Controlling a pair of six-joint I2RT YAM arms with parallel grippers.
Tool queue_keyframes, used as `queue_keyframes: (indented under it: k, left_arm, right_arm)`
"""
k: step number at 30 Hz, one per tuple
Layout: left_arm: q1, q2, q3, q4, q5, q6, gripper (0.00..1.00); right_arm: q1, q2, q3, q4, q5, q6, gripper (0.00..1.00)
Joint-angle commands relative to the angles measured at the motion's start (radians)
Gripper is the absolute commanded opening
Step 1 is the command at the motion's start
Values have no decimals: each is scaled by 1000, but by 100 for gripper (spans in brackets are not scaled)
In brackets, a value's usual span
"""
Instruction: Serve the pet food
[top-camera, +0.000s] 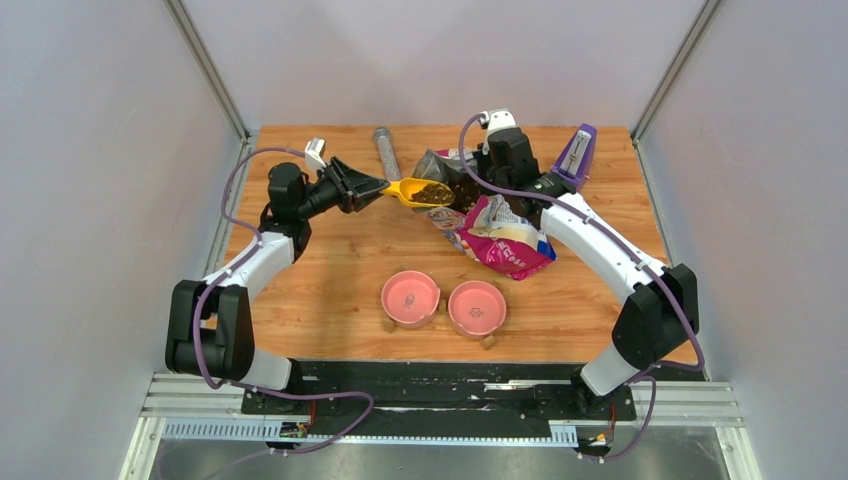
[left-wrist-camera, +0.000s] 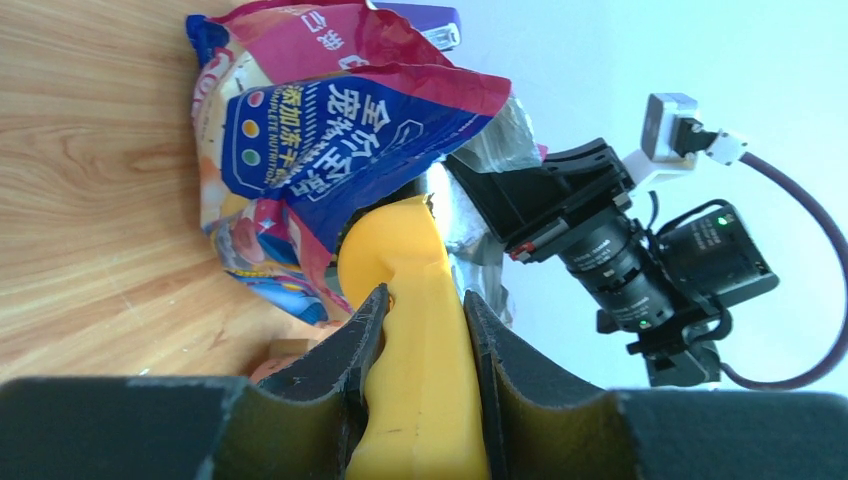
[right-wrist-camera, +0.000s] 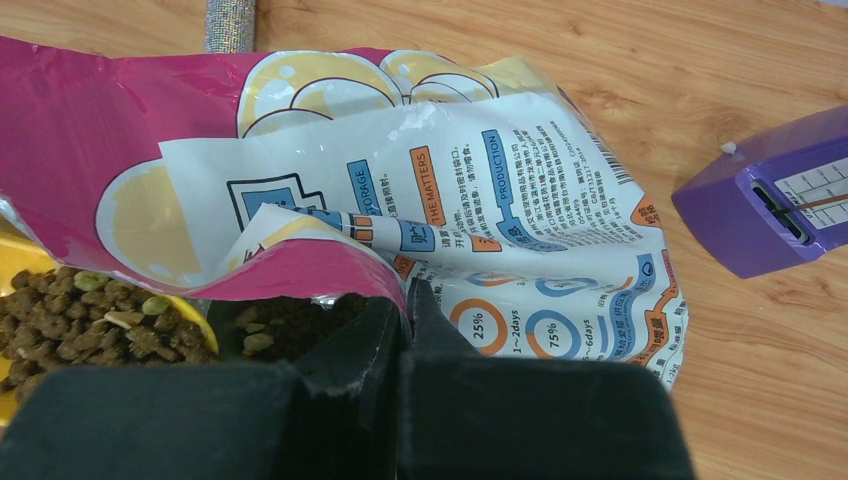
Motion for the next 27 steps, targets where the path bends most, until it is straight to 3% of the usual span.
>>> queue_keyframes:
  k: [1,18,27]
  left_arm:
    - [8,-9,-16,180,47,-107,0]
    - [45,-75,-9,238,55,-230,0]
    - [46,-138,-16,222,102,-197,0]
  right_arm:
    - [-36,-17,-18,-8,58,-24,0]
    - [-102,-47,-45,27,-6,12,0]
    - [-134,-63,-62,36,-42,47,0]
